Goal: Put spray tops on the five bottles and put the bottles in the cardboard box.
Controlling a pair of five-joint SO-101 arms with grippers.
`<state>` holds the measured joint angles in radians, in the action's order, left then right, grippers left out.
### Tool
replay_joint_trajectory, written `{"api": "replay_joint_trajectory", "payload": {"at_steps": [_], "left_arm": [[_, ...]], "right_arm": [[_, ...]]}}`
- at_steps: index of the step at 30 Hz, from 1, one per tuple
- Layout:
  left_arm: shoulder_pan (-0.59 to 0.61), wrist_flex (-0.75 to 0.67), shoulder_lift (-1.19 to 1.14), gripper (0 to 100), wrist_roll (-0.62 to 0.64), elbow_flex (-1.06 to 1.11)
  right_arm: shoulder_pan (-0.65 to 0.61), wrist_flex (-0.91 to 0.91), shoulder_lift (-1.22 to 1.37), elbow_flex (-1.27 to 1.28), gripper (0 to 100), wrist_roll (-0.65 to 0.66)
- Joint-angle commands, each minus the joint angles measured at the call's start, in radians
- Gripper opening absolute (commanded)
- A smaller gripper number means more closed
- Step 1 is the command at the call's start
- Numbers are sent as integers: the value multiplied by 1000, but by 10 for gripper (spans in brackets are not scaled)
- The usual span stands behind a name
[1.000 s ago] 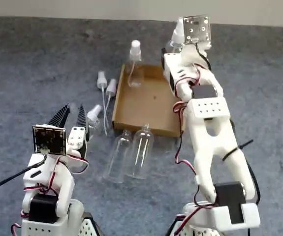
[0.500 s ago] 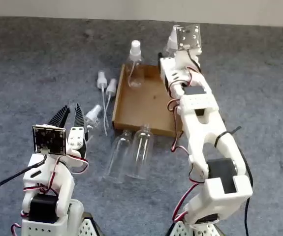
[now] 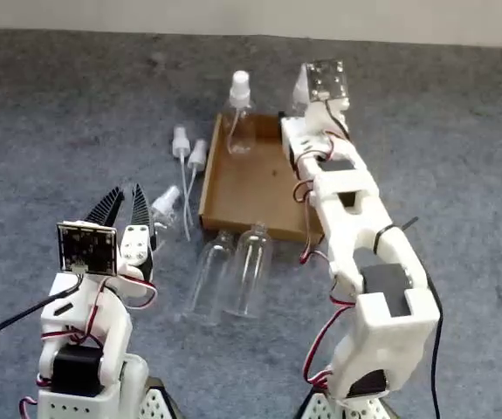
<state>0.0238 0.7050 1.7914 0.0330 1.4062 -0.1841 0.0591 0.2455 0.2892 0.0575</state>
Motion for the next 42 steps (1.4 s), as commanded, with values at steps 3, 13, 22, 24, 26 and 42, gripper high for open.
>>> {"api": "replay_joint_trajectory", "payload": {"at_steps": [3,13,22,24,26,42], "left_arm": [[8,-11,-2,11,9,-2],[8,-11,-2,11,9,-2],[8,-11,-2,11,9,-2],[8,-11,-2,11,9,-2],[8,-11,-2,11,9,-2],[8,-11,-2,10,8,-2]], "right_arm": [[-5,-39,-19,-10,7,5],[-7,-38,-21,4,127,5],[-35,-38,-22,30,135,12],[-35,-38,-22,30,136,12],[-33,-38,-22,30,158,12],[-31,-7,-84,30,295,6]]}}
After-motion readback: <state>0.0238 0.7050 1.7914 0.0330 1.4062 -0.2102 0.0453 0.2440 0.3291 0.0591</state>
